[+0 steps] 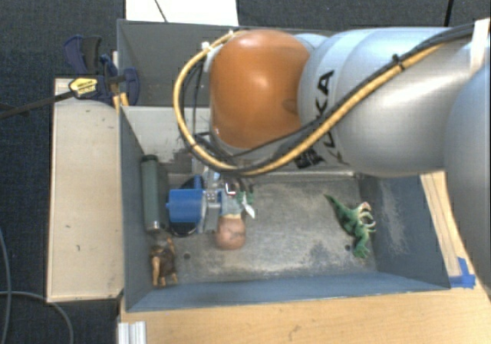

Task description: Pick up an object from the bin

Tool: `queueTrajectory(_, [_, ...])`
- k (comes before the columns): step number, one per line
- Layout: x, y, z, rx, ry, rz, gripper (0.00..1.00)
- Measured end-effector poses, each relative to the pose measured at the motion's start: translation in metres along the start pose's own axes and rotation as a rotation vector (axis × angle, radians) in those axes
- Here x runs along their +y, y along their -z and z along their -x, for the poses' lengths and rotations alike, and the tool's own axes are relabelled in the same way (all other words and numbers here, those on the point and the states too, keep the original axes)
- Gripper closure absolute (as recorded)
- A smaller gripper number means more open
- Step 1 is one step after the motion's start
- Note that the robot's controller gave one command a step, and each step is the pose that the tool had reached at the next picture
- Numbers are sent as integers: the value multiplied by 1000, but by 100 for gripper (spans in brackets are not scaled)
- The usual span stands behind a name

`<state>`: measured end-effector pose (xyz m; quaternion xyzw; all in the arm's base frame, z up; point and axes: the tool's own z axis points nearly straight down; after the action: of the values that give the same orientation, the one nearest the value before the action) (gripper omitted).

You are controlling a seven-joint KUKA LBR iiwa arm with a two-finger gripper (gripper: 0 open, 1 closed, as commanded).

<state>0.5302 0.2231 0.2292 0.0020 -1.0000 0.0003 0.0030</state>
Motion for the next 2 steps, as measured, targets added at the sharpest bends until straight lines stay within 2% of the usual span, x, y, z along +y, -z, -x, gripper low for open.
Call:
queueTrajectory(1, [-1,5,2,-8,-6,2,0])
queueTrajectory(2, [4,-7,-4,-9,227,1,0])
